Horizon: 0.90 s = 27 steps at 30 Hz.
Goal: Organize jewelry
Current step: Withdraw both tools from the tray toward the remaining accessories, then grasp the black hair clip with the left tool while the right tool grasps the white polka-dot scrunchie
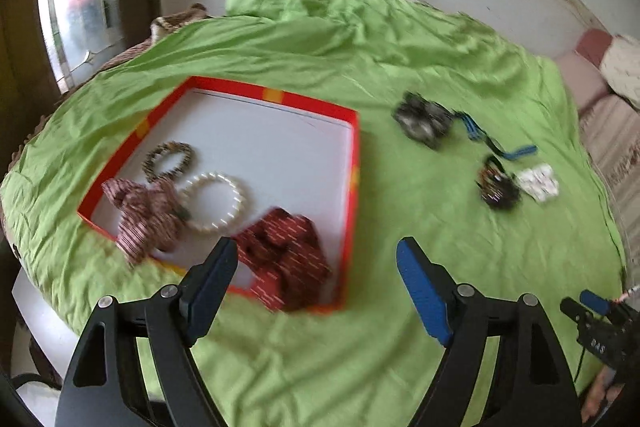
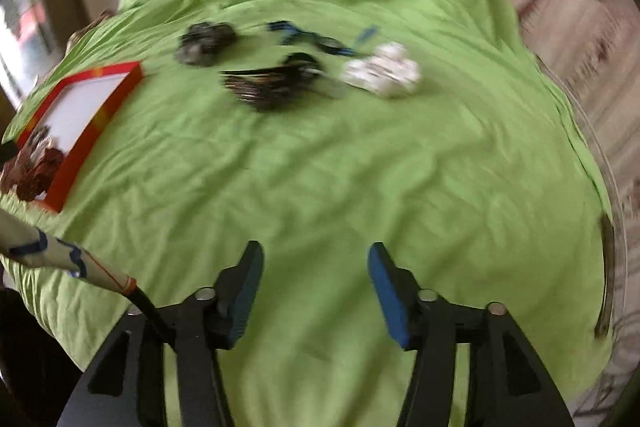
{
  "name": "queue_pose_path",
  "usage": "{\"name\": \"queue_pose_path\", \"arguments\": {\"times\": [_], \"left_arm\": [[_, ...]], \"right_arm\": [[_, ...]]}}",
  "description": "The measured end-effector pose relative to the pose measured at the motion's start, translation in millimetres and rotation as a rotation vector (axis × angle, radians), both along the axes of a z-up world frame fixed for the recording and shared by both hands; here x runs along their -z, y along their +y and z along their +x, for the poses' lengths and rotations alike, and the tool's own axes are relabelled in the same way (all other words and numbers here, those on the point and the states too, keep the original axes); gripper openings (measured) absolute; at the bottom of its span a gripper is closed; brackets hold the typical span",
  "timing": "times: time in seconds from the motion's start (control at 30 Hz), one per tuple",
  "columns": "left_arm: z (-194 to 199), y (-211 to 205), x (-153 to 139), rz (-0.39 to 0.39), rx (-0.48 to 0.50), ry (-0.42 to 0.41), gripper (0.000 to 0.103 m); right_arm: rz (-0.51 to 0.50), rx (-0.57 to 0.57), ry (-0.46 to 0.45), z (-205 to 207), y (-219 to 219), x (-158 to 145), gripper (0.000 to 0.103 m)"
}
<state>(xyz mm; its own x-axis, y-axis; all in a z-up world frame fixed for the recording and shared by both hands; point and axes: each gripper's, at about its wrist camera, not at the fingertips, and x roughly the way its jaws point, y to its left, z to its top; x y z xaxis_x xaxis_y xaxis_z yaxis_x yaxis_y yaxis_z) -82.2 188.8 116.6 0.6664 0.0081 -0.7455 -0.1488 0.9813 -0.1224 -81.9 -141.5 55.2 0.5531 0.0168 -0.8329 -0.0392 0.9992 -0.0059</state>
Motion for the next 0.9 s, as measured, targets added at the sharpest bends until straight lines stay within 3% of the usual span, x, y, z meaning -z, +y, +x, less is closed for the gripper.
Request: {"name": "queue_pose_path", "arguments": {"times": [0.17, 0.53, 0.77, 0.9], "left_arm": [[3, -34, -6, 0.011, 0.047, 0.026, 0.081], [35, -72, -6, -0.09, 0.124, 0.113, 0.081], [71, -81, 0, -0.083, 0.123, 0.136, 0.081], [95, -103, 9, -0.071, 0.194, 0.142, 0.081]], "right_arm": [[0.03, 0.053, -0.044, -17, -37, 3, 0.085], [0.174, 0.139, -0.058, -18, -95, 15, 0.085], [0.25, 0.167, -0.046, 1, -111, 23, 0.085], [0.301, 0.156, -0.033, 23, -110, 27, 0.082]]}}
